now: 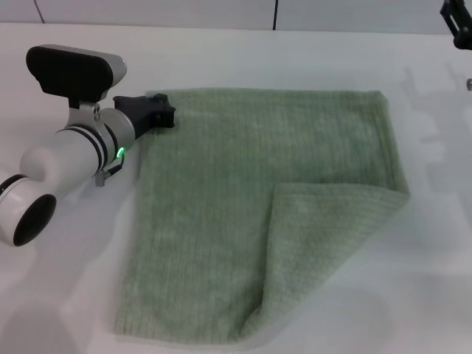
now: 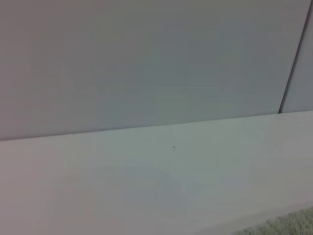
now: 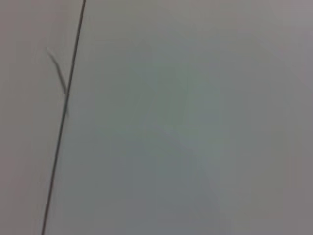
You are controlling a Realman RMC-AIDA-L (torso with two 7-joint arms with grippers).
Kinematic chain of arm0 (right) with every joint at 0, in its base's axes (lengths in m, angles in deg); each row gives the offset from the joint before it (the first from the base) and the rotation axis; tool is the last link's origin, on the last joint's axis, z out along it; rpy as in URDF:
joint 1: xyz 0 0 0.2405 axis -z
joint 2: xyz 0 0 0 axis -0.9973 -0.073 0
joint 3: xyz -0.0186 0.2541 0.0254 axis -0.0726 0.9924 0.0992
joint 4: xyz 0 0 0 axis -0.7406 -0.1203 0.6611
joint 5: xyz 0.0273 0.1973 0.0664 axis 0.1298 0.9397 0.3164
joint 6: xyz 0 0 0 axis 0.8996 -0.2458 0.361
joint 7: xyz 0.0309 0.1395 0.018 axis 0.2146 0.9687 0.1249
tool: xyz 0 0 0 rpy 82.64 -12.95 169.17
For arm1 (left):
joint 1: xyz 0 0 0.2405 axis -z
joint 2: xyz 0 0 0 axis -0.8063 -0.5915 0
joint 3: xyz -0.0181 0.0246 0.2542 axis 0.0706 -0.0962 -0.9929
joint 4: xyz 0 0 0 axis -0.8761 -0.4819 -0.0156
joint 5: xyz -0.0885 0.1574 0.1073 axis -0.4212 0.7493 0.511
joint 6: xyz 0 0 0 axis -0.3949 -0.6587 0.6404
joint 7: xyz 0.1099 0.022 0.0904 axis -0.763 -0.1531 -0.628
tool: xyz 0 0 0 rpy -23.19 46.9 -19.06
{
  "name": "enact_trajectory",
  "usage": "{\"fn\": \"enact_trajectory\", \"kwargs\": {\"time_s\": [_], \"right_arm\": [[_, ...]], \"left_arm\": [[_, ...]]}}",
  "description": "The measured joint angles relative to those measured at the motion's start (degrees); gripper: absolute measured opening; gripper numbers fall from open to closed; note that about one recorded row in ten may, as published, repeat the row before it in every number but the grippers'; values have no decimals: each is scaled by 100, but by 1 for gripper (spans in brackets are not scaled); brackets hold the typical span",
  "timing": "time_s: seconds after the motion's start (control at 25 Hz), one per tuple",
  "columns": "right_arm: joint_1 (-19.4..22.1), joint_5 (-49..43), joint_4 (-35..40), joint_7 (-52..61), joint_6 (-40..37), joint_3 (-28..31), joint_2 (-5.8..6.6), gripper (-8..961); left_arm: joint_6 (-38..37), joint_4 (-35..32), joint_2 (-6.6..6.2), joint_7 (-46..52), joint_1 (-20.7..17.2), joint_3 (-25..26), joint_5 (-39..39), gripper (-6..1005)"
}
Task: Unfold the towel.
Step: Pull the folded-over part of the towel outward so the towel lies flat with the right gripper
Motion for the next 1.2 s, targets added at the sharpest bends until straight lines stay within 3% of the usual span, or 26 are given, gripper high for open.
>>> {"fn": "enact_trajectory", "kwargs": {"time_s": [0.2, 0.32, 0.36, 0.48, 0.52, 0.56, 0.68, 0.72, 0.76, 0.92, 1.2], "right_arm": [[451, -11, 1144, -4, 1009, 17, 33, 776], [931, -312, 2488, -25, 2248, 148, 37, 775], [931, -312, 2488, -25, 2248, 148, 37, 775], [1216, -546, 3488, -17, 3360, 276, 36, 775], [1310, -575, 4061, -18, 4154, 370, 35, 775], [1310, -575, 4061, -18, 4154, 370, 35, 775], [1322, -578, 4805, -77, 5484, 537, 42, 775], [1285, -578, 5247, -205, 6252, 620, 48, 775], [1285, -578, 5247, -205, 6252, 620, 48, 775], [1188, -566, 6047, -414, 7683, 751, 60, 775], [1002, -535, 6459, -491, 8668, 795, 83, 775]], "left_arm": [[53, -8, -1, -1, 4, -33, 0, -2], [66, -7, -1, -1, 5, -36, 0, -2], [68, -7, -1, -1, 5, -37, 0, -2], [70, -7, -3, -1, 5, -40, 0, -2], [69, -6, -5, -1, 4, -41, 0, -2], [67, -7, -5, -1, 4, -41, 1, -2], [53, 5, -11, -1, -2, -42, 1, -2], [50, 12, -14, -1, -4, -42, 1, -2], [47, 16, -16, -1, -5, -42, 1, -2], [42, 27, -22, -48, -5, -36, 0, -2], [40, 48, -22, -132, -4, -37, 0, -2]]}}
